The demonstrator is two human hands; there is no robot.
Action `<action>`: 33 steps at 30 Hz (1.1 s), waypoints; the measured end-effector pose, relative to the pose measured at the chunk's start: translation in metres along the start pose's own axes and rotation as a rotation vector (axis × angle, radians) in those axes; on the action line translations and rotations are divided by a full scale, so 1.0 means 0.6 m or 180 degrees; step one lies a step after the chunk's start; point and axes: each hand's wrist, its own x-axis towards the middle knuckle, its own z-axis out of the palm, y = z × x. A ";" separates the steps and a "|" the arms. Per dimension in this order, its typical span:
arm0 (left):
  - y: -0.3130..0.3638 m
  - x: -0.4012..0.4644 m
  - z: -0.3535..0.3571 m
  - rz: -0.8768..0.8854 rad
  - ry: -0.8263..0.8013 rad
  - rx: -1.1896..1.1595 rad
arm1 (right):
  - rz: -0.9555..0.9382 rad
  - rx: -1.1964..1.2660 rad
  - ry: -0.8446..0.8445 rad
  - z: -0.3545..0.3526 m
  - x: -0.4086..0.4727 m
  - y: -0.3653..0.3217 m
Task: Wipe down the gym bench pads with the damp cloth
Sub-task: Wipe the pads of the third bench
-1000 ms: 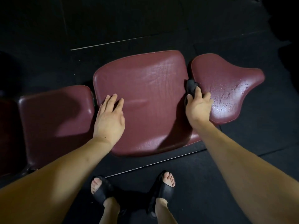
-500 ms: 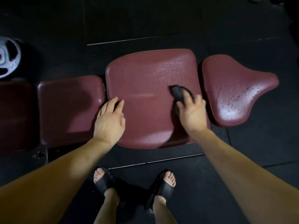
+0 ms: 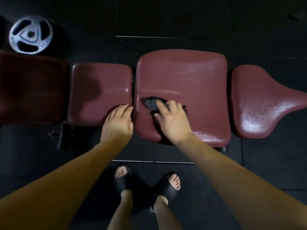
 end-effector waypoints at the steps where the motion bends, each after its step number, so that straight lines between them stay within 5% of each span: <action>1: -0.003 -0.002 -0.003 0.0037 -0.0021 -0.0003 | 0.0174 -0.0102 0.0043 -0.005 -0.007 0.037; 5: -0.018 -0.008 -0.011 0.0141 -0.0127 -0.0073 | 0.1271 -0.0146 0.0266 -0.026 -0.041 0.139; 8: -0.033 -0.009 -0.011 0.0254 -0.0279 -0.0130 | 0.1916 -0.0184 0.0308 -0.009 -0.027 0.085; 14: -0.072 -0.031 -0.019 0.0471 -0.0259 -0.0103 | 0.0767 -0.0106 0.0100 0.030 0.006 -0.130; 19: -0.090 -0.044 -0.026 0.0413 -0.0336 -0.0111 | -0.0018 0.0040 -0.0231 0.005 -0.046 -0.128; 24: -0.091 -0.042 -0.034 0.0424 -0.0564 -0.0064 | 0.0177 0.0056 -0.0121 -0.006 -0.117 -0.133; 33: -0.104 -0.041 -0.035 0.0561 -0.0671 0.0027 | 0.0739 -0.0082 -0.0038 0.031 0.056 -0.151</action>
